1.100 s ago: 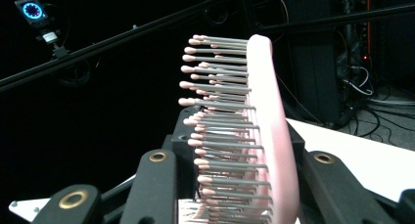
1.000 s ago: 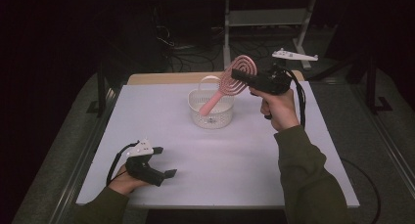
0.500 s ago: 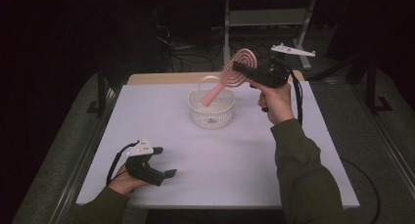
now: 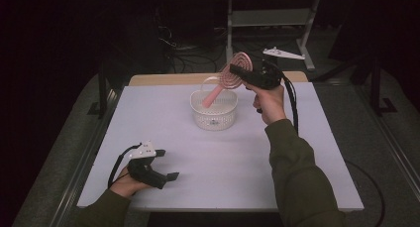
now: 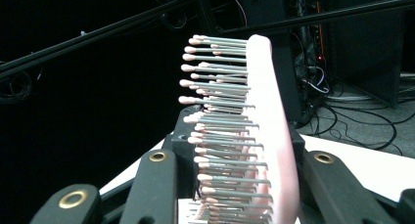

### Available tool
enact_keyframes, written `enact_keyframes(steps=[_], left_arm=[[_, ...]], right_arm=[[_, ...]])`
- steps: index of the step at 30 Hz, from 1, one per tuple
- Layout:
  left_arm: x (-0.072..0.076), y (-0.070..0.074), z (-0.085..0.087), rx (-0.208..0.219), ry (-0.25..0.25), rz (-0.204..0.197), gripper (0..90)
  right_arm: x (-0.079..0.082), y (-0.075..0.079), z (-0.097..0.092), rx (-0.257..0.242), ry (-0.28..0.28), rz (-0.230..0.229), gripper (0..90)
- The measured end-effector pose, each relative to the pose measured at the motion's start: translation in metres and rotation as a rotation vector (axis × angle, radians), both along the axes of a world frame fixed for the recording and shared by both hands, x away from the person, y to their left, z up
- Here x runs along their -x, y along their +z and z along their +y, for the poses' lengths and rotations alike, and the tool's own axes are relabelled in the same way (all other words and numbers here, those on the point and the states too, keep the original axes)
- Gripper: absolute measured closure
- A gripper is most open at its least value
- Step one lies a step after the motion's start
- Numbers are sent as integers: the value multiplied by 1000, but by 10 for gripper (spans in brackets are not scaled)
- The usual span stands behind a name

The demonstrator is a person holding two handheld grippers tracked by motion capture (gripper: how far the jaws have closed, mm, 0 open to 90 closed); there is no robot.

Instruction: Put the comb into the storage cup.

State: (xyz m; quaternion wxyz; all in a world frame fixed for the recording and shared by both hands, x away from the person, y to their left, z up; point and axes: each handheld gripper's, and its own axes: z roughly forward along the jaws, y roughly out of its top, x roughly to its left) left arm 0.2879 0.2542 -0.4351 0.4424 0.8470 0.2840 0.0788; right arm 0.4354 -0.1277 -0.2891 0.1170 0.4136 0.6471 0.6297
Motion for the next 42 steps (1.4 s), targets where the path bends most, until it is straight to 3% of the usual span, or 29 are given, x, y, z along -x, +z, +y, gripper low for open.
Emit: enact_keyframes(steps=[24, 42], left_arm=[[0, 0, 0, -1, -10, 6, 4], [1, 0, -1, 3, -17, 9, 4]], right_arm=[[-14, -45, 29, 28, -25, 52, 628], [-17, -63, 45, 60, -29, 72, 627]])
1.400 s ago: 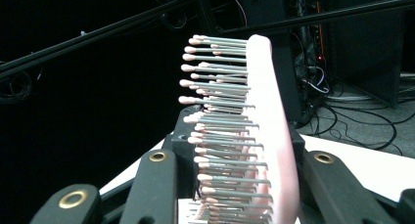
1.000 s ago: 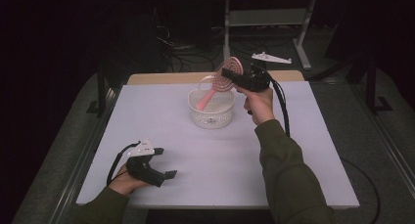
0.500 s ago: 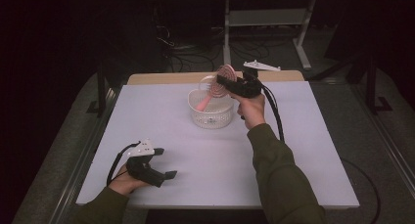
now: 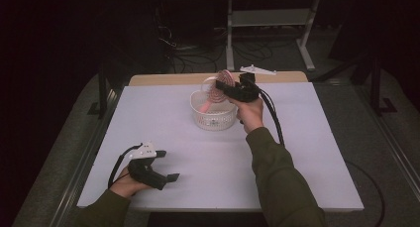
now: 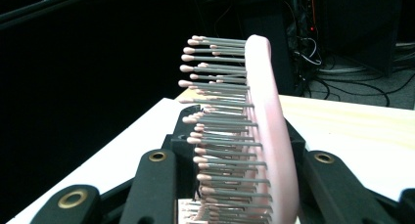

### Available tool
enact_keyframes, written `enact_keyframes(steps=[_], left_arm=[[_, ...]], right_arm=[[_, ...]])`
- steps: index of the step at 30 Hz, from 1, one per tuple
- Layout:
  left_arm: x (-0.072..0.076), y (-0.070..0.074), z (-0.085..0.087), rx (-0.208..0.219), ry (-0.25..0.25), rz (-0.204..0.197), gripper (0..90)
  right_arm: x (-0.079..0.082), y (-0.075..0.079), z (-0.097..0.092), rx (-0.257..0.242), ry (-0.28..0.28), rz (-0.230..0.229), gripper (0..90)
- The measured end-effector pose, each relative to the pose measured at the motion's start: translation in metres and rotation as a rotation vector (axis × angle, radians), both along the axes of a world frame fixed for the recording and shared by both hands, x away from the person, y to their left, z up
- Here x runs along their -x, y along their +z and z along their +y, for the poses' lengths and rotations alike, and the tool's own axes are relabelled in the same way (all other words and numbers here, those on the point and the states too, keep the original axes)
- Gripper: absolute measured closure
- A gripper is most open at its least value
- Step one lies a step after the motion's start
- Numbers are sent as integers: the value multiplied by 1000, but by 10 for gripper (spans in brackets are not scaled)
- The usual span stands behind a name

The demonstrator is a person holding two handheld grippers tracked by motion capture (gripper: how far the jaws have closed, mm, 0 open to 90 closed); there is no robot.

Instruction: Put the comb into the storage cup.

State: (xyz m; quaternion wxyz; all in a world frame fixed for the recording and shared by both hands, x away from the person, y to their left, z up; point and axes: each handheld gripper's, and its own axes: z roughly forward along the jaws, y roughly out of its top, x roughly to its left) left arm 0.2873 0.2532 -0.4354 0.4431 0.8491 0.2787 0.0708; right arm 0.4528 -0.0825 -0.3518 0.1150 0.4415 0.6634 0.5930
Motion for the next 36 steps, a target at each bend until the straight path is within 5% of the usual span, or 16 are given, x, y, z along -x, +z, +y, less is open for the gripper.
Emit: enact_keyframes(steps=[15, 36], left_arm=[[0, 0, 0, 0, -3, 0, 4], [0, -1, -1, -8, -5, 3, 4]], right_arm=[[-1, -6, 1, 14, 9, 20, 621], [-3, -15, -22, 56, -24, 58, 579]])
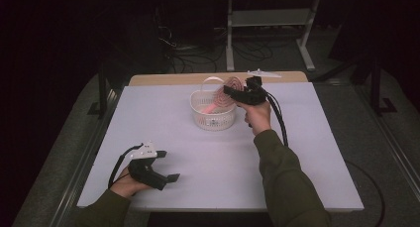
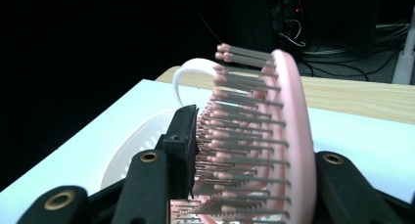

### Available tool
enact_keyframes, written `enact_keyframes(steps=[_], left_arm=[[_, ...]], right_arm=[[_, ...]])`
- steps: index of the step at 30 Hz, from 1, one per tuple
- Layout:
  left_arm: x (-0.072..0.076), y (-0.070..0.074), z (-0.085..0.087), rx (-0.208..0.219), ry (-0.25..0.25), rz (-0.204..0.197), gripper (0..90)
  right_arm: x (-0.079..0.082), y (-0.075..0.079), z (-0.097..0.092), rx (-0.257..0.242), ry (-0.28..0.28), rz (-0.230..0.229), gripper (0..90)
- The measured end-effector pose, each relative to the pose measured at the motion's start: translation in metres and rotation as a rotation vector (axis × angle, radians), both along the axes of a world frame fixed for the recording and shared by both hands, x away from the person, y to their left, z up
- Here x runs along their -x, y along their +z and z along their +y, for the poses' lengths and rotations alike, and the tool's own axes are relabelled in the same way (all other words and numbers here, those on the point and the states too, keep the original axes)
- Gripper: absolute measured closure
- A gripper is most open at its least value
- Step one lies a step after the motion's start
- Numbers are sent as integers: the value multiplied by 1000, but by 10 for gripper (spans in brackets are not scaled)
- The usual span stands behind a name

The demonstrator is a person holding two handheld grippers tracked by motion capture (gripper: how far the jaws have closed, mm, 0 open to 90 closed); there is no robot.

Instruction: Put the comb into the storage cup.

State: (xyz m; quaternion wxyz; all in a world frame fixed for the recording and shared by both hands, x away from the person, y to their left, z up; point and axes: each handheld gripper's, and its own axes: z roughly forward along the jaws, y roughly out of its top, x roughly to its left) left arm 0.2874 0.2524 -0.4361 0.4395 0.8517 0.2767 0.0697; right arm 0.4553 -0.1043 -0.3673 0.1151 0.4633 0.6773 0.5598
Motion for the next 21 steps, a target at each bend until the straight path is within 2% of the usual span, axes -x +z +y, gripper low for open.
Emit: enact_keyframes(steps=[13, 17, 21], left_arm=[[0, 0, -1, -3, -4, 2, 4], [0, 0, 0, -3, -3, 2, 4], [0, -1, 0, -2, -3, 2, 4]], right_arm=[[0, -4, -6, 29, -19, 5, 541], [0, -3, -7, 54, -29, -11, 498], [1, -4, -8, 77, -35, -8, 446]])
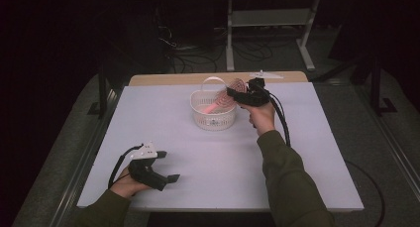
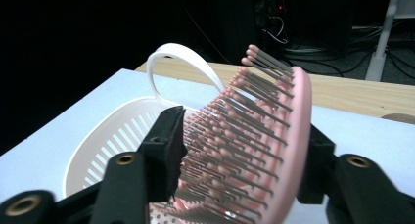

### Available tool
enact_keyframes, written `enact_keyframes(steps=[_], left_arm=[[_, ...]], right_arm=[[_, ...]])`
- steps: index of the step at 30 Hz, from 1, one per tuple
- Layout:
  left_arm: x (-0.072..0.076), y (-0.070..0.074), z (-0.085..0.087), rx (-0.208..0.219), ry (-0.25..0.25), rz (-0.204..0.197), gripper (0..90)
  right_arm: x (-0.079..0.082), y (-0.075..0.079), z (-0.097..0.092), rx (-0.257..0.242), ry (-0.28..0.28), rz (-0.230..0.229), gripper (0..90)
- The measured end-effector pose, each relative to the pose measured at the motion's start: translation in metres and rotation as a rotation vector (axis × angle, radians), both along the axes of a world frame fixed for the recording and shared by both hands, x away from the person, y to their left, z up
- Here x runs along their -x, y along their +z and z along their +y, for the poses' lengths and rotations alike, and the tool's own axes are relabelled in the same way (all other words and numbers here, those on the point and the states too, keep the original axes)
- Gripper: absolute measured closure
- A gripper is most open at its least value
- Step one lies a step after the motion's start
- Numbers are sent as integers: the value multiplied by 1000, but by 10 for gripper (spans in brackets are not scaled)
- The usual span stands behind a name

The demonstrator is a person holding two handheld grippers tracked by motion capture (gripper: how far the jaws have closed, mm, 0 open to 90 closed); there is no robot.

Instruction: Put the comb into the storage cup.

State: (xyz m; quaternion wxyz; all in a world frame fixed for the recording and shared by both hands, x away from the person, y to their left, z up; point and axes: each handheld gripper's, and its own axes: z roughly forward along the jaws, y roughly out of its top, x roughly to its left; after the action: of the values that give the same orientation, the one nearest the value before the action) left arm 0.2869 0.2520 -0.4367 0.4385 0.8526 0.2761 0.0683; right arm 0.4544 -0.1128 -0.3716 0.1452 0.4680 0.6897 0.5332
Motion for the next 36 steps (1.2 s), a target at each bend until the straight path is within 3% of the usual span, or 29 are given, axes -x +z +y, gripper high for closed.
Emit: enact_keyframes(steps=[14, 17, 21, 36], left_arm=[[-1, 0, 0, 1, 6, 3, 4], [-2, 0, 0, 6, 8, 3, 4], [0, 0, -1, 0, 2, 1, 4], [1, 0, 2, 5, 7, -5, 4]], right_arm=[[5, 4, -11, 34, 0, 20, 218], [8, 7, -15, 55, 11, 33, 137], [12, 11, -21, 97, 42, 23, 93], [28, 8, -22, 167, 137, 41, 56]])
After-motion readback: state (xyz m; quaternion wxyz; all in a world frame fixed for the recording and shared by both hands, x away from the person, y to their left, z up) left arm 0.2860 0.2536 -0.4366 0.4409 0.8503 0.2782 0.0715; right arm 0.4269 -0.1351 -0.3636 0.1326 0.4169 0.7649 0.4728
